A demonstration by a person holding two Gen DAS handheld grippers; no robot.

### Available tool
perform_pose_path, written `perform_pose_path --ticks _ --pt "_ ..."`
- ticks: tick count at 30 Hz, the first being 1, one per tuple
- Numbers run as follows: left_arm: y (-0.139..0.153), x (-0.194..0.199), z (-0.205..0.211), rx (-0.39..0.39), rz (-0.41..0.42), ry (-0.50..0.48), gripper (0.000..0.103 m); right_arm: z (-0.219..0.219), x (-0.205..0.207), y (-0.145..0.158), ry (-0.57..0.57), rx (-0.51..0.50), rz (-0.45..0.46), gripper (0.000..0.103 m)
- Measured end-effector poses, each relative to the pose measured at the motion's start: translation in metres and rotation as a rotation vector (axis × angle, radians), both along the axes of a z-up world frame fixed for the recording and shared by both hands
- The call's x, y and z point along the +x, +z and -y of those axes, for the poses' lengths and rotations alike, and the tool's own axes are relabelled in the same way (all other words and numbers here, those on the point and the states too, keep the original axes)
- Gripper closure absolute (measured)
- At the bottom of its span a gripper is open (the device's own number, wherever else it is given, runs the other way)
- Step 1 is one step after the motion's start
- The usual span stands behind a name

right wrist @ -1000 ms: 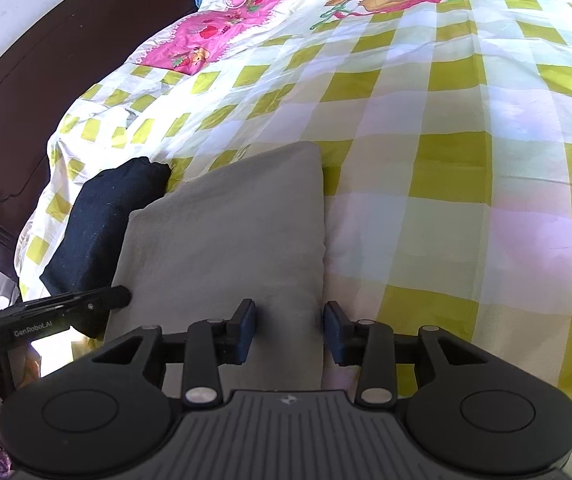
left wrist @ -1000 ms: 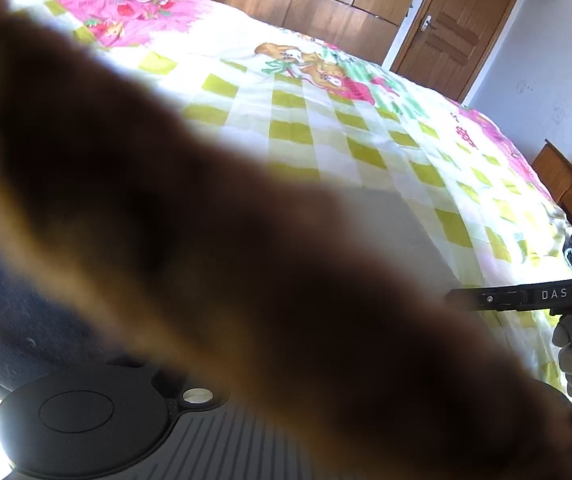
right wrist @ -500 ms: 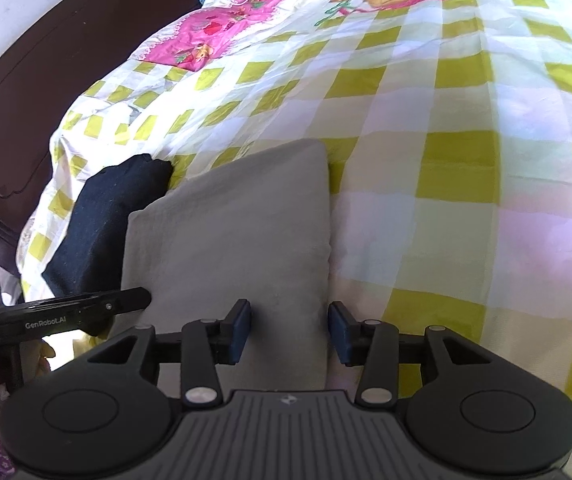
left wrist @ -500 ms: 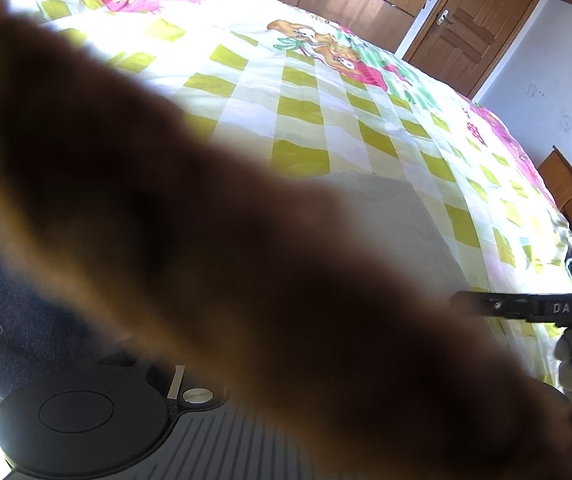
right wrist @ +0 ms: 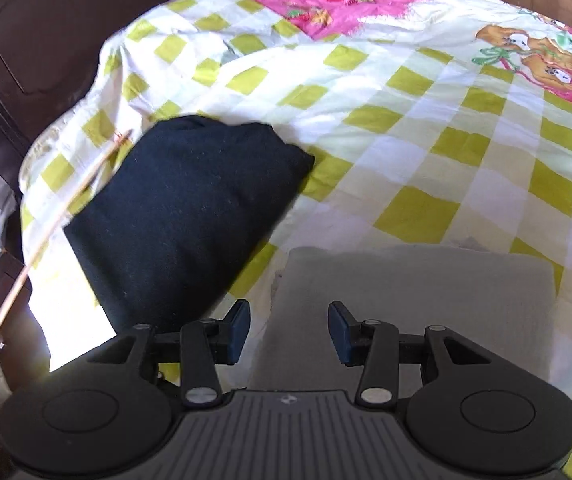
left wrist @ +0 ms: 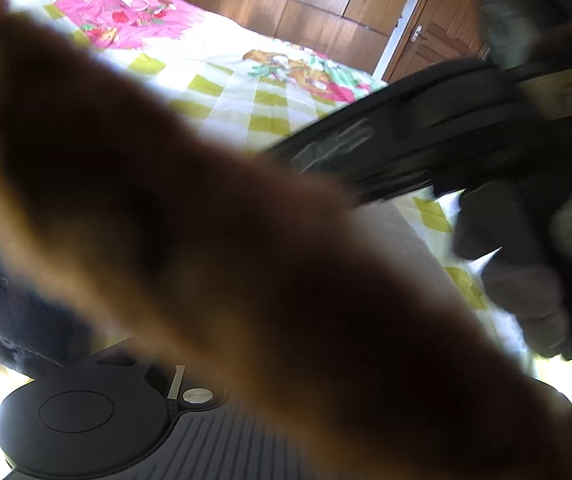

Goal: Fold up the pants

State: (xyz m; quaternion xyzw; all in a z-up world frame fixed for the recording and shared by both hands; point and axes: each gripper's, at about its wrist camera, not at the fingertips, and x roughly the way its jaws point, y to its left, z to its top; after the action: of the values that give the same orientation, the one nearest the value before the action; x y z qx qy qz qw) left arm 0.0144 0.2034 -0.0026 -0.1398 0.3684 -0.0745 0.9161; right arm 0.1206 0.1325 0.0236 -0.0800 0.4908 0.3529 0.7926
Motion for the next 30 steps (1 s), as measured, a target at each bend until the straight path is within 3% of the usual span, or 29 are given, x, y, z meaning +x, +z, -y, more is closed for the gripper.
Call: perform_pose_path --ticks 1,3,5,10,14,16,18,20,22,26,30 --pt "0.002 -0.002 0.0 0.001 0.013 -0.005 0.083 -0.003 -0.001 -0.004 -0.006 -0.025 0.002 0.049" --pt "0.003 -0.004 -0.001 -0.004 0.028 -0.016 0.086 0.003 -0.001 -0.004 -0.032 -0.059 0.02 0.08" --pt "0.003 -0.007 -0.004 -0.027 0.034 -0.017 0.088 0.013 -0.003 0.009 -0.055 -0.023 0.029 0.082" --pt "0.009 -0.019 -0.014 -0.084 0.072 0.008 0.088 0.008 -0.025 0.044 -0.021 0.036 0.11 0.082" --pt "-0.012 -0.01 -0.016 -0.069 -0.039 0.016 0.088 -0.023 -0.021 0.003 0.029 -0.009 0.048 0.082" --pt "-0.025 -0.004 -0.02 -0.109 -0.109 0.024 0.085 -0.027 -0.011 -0.024 0.025 -0.024 -0.005 0.079" --pt "-0.026 -0.002 -0.021 -0.117 -0.119 0.032 0.085 -0.021 -0.006 -0.031 0.0 0.026 -0.042 0.078" --pt "-0.025 -0.001 -0.019 -0.108 -0.122 0.019 0.085 -0.013 -0.008 -0.022 0.018 0.068 -0.055 0.069" --pt "-0.024 -0.001 -0.017 -0.096 -0.123 0.011 0.082 0.0 -0.01 -0.007 0.018 0.12 -0.059 0.068" --pt "-0.017 -0.004 -0.019 -0.071 -0.111 0.026 0.08 0.039 -0.012 0.029 -0.012 0.224 0.011 0.062" --pt "-0.006 -0.006 -0.021 -0.053 -0.086 0.043 0.079 0.083 -0.009 0.04 -0.08 0.204 0.105 0.059"
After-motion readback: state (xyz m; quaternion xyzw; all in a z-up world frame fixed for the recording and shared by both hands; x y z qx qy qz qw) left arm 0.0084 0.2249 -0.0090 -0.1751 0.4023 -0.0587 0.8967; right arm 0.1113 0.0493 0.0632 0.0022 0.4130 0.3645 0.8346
